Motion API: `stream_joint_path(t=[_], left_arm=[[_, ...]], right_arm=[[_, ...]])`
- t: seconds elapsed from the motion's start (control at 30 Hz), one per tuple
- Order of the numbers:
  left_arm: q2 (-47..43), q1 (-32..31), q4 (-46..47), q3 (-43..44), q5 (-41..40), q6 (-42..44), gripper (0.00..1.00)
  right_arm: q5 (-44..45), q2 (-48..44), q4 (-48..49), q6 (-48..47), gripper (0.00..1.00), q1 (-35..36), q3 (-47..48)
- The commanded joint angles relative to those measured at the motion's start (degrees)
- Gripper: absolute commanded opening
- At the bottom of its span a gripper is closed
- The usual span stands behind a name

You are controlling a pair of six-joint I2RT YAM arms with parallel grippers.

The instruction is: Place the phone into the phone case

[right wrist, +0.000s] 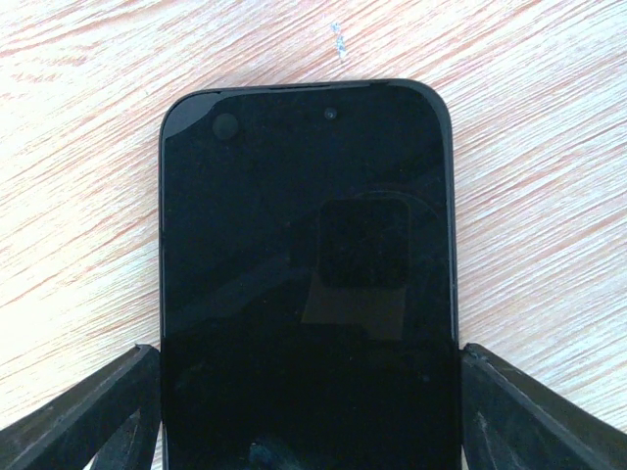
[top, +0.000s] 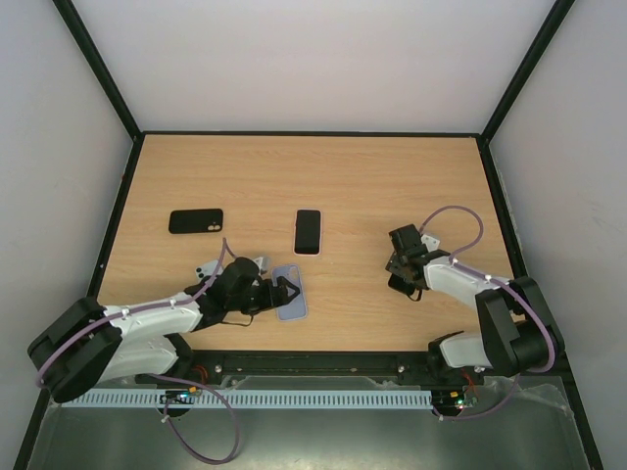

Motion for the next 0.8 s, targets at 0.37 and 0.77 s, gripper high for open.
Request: stream_joint_path(t=[0.37, 0.77], left_arm=[[-10.0, 7.2, -8.9, 0.2, -1.2, 1.4, 0.94], [-18.7, 18.6, -18.5, 1.3, 2.6, 6.3, 0.94]], right_arm=[[-13.1, -5.3, 1.1, -4.0, 0.7, 2.9, -1.3], [-18.2, -10.0, 3.3, -0.7, 0.66, 12.3, 2.2]])
